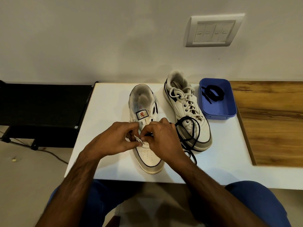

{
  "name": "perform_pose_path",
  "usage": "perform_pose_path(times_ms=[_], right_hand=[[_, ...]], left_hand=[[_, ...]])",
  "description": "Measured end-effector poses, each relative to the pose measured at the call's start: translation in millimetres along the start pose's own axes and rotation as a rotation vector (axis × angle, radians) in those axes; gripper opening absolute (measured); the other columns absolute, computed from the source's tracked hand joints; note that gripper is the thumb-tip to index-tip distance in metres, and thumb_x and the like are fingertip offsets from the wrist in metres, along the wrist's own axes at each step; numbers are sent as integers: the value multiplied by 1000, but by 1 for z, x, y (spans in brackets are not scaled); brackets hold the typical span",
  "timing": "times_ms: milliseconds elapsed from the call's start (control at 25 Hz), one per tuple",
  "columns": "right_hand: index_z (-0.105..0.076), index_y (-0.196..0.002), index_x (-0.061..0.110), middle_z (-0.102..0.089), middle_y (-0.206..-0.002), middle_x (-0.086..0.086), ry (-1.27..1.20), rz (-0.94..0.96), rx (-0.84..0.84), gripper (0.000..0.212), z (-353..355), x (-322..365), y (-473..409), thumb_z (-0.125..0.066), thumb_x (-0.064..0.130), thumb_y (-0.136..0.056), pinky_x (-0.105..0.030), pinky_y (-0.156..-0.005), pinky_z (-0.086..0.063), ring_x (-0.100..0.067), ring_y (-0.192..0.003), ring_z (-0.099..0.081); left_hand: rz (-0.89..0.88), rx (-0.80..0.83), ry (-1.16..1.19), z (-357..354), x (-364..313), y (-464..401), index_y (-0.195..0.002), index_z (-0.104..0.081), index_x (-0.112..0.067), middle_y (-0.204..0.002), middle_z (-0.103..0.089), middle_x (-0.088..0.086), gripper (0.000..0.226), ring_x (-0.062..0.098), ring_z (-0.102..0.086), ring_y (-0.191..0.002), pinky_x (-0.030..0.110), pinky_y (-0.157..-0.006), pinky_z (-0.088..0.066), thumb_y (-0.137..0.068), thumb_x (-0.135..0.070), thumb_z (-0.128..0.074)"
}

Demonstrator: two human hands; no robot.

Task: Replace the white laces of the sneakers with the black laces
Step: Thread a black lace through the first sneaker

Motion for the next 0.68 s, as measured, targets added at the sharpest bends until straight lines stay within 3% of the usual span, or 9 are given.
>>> perform_pose_path(times_ms=[200, 360, 520, 680], right_hand=[[-75, -100, 35, -69, -100, 12, 46, -19, 39, 17, -1, 0, -2, -68, 22, -93, -33, -87, -31, -16, -107, -46], [-76, -105, 34, -71, -102, 10, 156, 33, 62, 22, -4, 4, -4, -66, 17, -94, -32, -81, -27, -18, -105, -47], [-60, -108, 33, -74, -91, 15, -65, 8, 31, 29, -2, -2, -4, -71, 15, -88, -31, -81, -19, -12, -104, -52], [-47, -110, 30, -74, -88, 16, -169, 24, 51, 39, -3, -2, -2, -70, 11, -86, -32, -83, -18, -8, -109, -48]], left_hand=[[-27, 11, -43, -2, -2, 9, -102, -59, -33, -88, -65, -13, 29, 14, -64, -84, 35, -77, -56, -83, -23, -78], [24, -15, -13, -5, -3, 14, -123, -45, -35, -89, -63, -10, 52, 13, -64, -84, 18, -78, -54, -86, -19, -76], [83, -52, 51, -4, -4, 19, -100, -46, -36, -90, -63, -12, 41, 10, -62, -85, 21, -77, -53, -86, -11, -76], [93, -63, 23, -9, -5, 17, -96, -62, -23, -89, -63, -13, 22, 11, -62, -85, 29, -80, -55, -85, -11, -76]])
Point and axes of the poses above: each hand's wrist, its own y-axis away from the middle knuckle, its own z-axis out of the back of the hand, x = y × z, the point moved 3 cm from there along -y, towards the middle knuckle
